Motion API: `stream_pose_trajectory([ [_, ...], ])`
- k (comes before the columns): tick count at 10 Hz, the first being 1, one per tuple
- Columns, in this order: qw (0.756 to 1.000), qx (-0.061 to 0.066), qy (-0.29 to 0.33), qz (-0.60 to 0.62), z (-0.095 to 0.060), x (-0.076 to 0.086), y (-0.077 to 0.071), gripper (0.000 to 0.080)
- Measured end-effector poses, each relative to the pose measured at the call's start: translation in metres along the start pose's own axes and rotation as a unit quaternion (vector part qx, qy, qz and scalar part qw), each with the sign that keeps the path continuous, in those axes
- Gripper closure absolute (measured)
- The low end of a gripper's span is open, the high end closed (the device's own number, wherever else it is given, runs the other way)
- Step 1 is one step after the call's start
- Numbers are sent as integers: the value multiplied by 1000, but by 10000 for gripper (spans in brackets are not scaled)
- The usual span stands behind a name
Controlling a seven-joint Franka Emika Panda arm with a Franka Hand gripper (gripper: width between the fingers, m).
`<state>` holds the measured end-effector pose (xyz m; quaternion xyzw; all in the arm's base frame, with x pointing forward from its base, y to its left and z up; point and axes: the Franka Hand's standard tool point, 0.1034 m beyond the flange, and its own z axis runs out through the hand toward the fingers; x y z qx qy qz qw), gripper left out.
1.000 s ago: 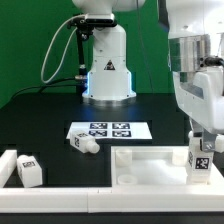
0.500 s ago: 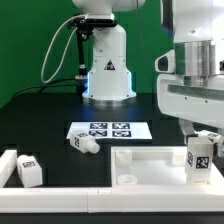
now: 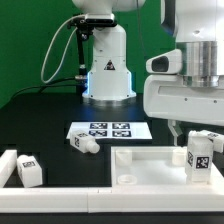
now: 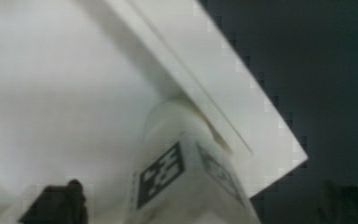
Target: Assemble one leg
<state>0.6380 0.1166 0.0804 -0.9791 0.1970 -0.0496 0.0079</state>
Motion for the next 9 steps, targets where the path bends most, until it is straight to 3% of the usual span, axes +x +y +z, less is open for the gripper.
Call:
stream_pose_trajectory([
  [1,996,-7,7,-93,0,1,-2,151],
  [2,990,-3,15,-142,0,3,-2,151],
  [5,992,-1,23,-121,0,4,-1,174],
  [7,999,0,23,-44,1,4,-1,519],
  [9,999,1,23,36,1,5,1,515],
])
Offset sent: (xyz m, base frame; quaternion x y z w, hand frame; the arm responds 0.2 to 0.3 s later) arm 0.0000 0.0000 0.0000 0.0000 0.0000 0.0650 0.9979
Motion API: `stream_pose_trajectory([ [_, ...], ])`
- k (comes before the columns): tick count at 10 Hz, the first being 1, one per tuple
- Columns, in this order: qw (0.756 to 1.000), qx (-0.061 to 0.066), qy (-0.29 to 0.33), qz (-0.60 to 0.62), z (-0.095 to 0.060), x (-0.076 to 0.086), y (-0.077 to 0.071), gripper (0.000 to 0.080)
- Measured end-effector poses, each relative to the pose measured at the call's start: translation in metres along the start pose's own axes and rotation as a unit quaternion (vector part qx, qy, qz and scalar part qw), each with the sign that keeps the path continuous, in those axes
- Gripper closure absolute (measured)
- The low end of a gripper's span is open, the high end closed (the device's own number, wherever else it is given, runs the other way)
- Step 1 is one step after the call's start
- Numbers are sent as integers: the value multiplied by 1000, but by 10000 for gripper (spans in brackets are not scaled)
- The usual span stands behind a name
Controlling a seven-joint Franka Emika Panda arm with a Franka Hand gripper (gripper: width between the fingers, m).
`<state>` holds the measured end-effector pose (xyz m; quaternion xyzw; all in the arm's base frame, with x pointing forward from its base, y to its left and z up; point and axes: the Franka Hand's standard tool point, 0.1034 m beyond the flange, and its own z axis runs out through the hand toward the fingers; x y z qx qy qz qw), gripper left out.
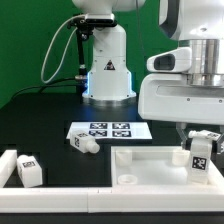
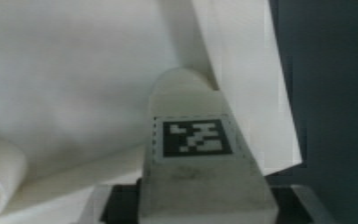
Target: Assemble one leg
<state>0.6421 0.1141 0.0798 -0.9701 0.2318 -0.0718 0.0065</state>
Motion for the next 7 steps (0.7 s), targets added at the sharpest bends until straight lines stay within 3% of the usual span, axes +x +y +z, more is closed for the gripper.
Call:
stream_pose_trajectory([
  [3,979,-4,4,204,0,1,3,515],
  [6,869,10,-31,494,1,-2,6,514],
  [7,848,9,-33,530,1,-3,4,514],
])
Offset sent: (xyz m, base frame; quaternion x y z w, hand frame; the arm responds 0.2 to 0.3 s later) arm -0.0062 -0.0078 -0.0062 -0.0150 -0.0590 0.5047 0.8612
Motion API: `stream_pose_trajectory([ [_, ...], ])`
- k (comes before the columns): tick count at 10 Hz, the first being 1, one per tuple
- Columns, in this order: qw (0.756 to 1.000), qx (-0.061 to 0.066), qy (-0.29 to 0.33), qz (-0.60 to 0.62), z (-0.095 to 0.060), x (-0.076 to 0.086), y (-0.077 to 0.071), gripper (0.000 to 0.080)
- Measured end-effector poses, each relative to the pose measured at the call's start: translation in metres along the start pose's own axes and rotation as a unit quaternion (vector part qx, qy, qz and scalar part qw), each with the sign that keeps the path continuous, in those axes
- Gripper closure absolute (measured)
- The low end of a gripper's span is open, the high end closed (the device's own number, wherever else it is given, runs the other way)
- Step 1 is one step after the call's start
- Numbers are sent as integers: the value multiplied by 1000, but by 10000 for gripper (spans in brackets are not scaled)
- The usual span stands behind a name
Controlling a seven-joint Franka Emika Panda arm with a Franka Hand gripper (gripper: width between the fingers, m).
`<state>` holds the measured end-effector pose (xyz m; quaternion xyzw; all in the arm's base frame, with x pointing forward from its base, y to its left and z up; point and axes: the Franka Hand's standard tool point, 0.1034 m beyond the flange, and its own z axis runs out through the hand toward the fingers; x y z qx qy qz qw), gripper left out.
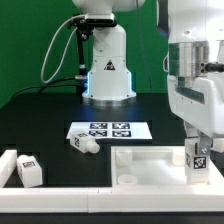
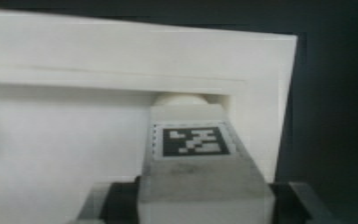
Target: Assemble one leg
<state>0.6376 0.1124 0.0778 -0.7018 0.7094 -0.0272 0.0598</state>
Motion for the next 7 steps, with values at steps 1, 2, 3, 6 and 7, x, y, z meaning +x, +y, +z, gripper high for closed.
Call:
stream_pose_trajectory([
  [1,1000,-1,0,15,0,-3,0,514],
  [2,1000,0,0,-11,0,-2,0,440],
  [3,1000,-1,1,-19,0,-2,0,440],
  [6,953,-4,6,-303,0,-5,1,168],
  [7,932,-6,4,-363,2,-4,2,155],
])
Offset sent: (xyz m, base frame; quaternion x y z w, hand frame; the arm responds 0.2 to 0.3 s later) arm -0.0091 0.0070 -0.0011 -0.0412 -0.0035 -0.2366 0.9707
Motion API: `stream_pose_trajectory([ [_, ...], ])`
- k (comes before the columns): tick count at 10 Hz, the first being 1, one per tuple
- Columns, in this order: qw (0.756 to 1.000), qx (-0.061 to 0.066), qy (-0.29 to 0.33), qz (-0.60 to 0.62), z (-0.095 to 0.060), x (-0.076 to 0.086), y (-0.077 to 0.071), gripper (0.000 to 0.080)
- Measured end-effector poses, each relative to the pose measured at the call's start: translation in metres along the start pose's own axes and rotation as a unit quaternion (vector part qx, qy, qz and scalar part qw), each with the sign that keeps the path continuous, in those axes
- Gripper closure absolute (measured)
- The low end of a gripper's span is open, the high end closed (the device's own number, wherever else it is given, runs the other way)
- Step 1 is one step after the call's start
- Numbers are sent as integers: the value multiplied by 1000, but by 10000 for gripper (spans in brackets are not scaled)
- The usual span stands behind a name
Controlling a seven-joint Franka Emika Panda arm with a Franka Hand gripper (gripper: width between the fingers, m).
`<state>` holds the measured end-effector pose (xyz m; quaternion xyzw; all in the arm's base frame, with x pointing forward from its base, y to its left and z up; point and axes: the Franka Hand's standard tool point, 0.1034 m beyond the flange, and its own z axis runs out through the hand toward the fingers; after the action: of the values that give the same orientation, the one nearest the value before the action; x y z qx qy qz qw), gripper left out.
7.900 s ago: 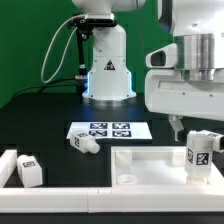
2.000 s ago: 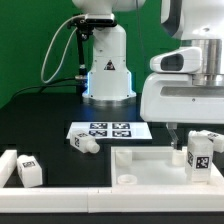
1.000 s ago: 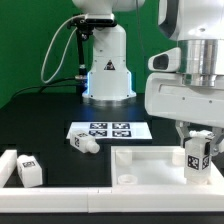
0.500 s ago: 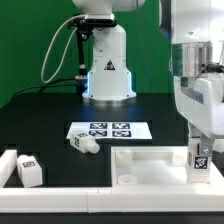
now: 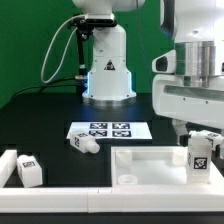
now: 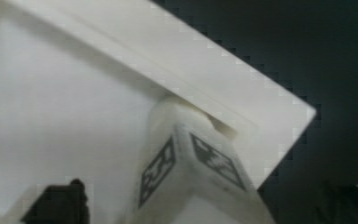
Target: Assemble one leg
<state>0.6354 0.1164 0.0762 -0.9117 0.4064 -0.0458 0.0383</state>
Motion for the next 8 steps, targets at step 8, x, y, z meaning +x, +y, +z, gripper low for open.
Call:
stream_pose_trajectory([
  [8,954,-23,18,-299,-2,-3,-7,281],
])
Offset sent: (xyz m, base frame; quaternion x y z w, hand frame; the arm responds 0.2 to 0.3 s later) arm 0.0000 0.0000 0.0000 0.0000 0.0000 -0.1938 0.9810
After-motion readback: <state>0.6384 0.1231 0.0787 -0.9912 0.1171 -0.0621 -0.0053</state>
